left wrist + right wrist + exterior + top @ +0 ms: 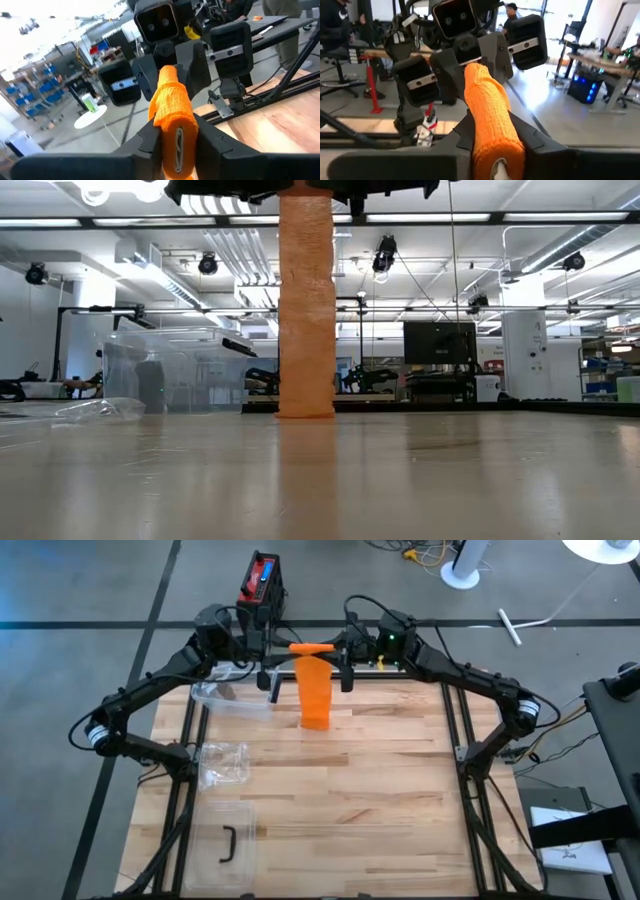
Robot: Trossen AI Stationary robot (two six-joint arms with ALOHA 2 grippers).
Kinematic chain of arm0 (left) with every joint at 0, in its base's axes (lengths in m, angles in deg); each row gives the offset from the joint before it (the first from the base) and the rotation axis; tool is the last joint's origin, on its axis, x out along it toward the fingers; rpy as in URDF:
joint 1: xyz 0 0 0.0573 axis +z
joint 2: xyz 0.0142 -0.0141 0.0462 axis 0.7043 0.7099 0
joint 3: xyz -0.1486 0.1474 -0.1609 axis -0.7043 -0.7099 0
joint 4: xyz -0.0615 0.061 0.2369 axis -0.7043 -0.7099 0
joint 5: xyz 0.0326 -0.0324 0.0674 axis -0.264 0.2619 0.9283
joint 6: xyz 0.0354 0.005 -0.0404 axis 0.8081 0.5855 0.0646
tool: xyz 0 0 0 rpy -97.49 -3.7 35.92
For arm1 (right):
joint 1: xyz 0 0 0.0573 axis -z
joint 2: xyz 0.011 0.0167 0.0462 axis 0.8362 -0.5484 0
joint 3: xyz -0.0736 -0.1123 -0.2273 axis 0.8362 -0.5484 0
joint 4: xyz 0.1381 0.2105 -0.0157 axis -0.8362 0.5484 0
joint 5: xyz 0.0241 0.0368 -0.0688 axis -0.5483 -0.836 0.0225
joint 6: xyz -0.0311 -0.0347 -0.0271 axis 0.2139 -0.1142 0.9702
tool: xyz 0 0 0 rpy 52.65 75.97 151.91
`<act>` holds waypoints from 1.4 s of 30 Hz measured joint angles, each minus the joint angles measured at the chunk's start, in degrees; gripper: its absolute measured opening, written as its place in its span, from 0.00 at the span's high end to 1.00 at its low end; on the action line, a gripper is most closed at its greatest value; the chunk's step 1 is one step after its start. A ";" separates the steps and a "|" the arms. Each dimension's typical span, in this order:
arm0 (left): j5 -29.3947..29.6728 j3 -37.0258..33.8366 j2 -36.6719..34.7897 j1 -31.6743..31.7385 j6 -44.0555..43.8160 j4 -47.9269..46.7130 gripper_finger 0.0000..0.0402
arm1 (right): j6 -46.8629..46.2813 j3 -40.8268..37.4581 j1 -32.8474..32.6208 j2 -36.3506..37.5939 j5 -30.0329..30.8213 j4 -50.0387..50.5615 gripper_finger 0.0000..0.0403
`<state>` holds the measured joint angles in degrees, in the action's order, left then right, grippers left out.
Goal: Roll bandage
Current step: Roll the orange bandage
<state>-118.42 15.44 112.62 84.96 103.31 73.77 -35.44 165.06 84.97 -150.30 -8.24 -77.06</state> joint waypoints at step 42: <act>4.33 -0.37 6.97 0.00 -12.94 10.83 1.00 | 0.91 4.21 0.98 0.51 -6.78 6.09 0.86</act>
<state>-114.09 15.07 119.59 84.96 90.37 84.60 -34.53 169.27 85.95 -149.80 -15.02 -70.98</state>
